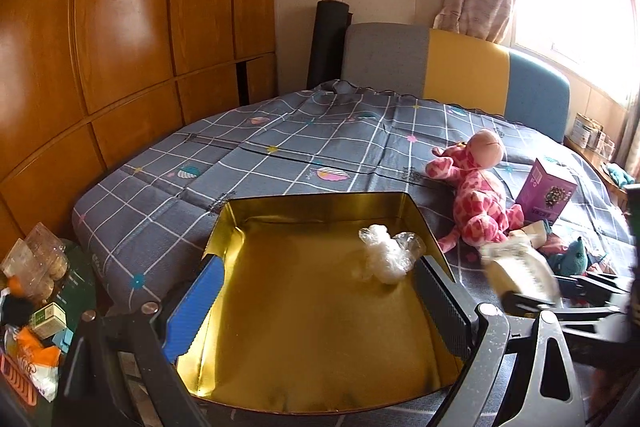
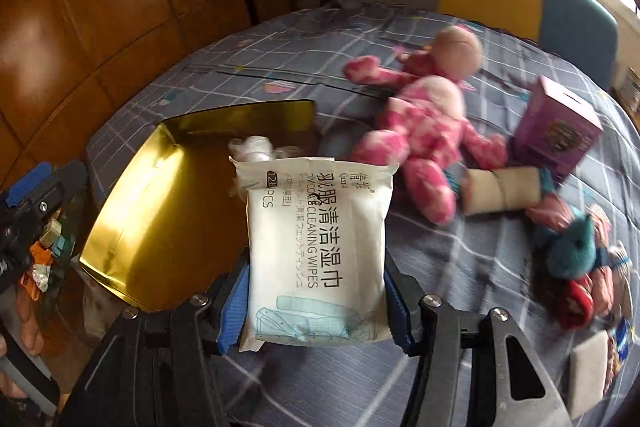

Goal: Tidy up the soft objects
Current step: 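Carry the white wipes pack into the gold tin and open the right tool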

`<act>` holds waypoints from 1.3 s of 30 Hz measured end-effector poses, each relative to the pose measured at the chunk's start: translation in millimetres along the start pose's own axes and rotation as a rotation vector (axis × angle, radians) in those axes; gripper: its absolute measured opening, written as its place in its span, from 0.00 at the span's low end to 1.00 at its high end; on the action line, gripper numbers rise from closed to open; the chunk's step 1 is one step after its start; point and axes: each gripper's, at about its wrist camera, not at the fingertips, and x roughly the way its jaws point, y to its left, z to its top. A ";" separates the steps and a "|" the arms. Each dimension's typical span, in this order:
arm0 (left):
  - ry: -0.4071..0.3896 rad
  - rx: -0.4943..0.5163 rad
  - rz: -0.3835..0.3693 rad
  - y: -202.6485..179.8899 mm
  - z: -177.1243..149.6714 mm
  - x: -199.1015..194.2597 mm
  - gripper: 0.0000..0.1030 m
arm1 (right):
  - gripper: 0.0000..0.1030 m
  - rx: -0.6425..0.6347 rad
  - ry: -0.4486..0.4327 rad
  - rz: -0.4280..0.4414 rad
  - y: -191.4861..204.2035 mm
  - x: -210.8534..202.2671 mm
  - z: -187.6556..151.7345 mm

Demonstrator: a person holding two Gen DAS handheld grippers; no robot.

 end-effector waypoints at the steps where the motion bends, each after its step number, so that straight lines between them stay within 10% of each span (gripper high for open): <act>1: 0.001 -0.002 0.004 1.2 0.3 0.7 0.93 | 0.57 -0.011 0.006 0.007 5.1 5.2 5.2; 20: 0.023 -0.041 0.030 18.9 -0.1 11.7 0.93 | 0.61 0.023 0.101 0.121 38.9 78.0 30.6; 39: 0.081 0.042 -0.161 -24.9 -7.6 16.8 0.93 | 0.61 0.231 -0.104 -0.212 -114.1 -45.2 -47.8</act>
